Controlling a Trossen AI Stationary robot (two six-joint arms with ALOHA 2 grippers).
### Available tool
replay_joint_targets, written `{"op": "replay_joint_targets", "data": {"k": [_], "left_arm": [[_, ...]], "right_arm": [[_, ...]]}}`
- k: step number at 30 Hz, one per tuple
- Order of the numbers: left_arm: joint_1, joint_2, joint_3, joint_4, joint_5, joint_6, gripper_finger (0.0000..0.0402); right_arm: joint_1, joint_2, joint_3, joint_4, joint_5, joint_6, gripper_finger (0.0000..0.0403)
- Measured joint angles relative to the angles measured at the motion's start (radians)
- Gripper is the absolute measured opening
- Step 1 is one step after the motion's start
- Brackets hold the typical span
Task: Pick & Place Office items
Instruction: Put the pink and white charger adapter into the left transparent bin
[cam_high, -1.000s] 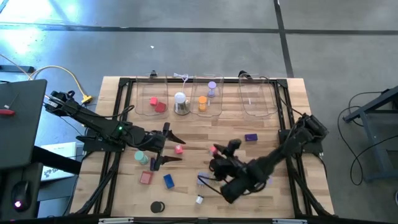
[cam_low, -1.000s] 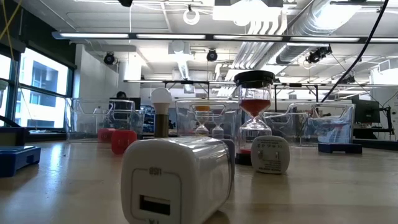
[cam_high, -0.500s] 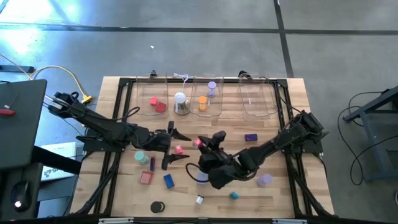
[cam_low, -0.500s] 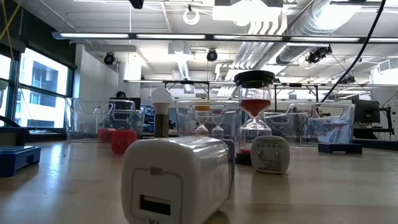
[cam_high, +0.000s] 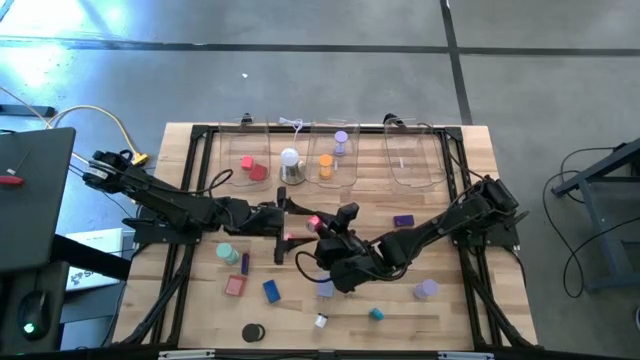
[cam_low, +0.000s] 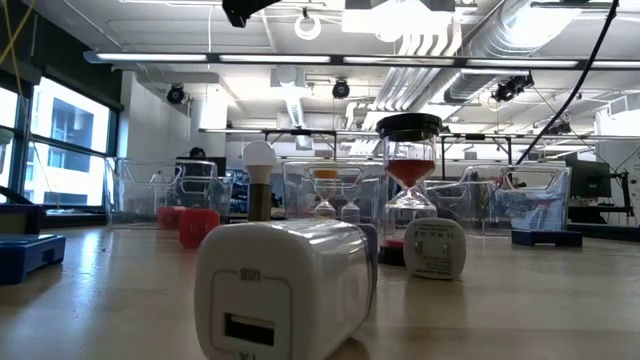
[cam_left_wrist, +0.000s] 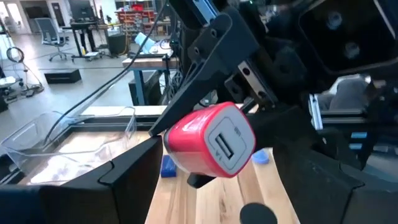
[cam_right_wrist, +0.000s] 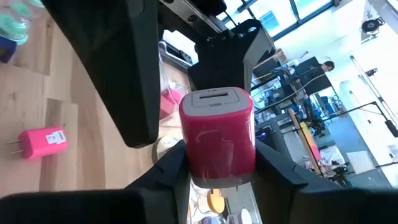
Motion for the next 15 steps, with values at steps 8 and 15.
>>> {"op": "replay_joint_targets", "data": {"k": [8,15], "left_arm": [[0.021,0.000,0.000,0.036,-0.045,-0.128,0.0298],[0.068,0.039,-0.001,0.051,-0.055,-0.260,0.0298]], "right_arm": [[-0.007,0.012,0.000,0.010,0.037,-0.057,0.0120],[-0.017,0.063,0.000,0.027,0.112,-0.130,0.0120]]}}
